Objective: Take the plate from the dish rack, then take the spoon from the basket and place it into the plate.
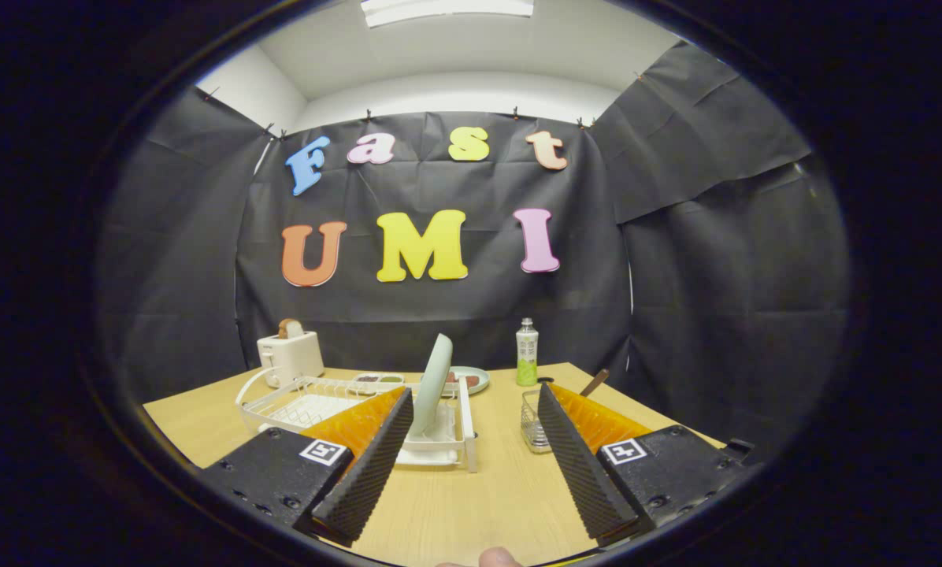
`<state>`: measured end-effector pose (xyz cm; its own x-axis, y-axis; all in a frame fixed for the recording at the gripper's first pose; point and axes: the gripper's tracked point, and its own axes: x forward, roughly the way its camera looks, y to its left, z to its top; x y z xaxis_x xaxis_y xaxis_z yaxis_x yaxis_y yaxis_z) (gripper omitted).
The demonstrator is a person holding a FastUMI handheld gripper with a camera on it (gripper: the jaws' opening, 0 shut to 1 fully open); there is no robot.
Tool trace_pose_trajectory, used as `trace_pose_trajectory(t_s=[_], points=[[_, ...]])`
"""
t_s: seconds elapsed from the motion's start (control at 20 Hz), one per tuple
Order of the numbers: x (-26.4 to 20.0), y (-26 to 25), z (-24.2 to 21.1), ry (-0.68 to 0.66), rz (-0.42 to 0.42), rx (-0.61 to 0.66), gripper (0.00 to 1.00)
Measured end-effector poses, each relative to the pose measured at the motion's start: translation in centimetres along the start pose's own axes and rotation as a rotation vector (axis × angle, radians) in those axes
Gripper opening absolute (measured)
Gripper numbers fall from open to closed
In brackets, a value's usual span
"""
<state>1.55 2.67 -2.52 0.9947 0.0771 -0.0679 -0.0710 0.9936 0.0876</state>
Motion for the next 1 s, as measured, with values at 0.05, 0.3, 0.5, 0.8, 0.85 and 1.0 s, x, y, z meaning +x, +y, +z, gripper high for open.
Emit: trace_pose_trajectory(t_s=[0.05,0.3,0.5,0.8,0.85,1.0], points=[[0.2,0.0,0.2,-0.003,-0.003,-0.006,1.0],[2.2,0.4,1.7,0.02,-0.001,-0.047,1.0],[7.1,1.4,2.8,0.082,0.021,-0.069,1.0],[15.5,3.4,3.2,0.204,0.045,-0.07,1.0],[16.7,3.9,3.0,0.228,0.049,-0.076,1.0],[19.8,4.8,2.4,0.288,0.055,-0.086,1.0]])
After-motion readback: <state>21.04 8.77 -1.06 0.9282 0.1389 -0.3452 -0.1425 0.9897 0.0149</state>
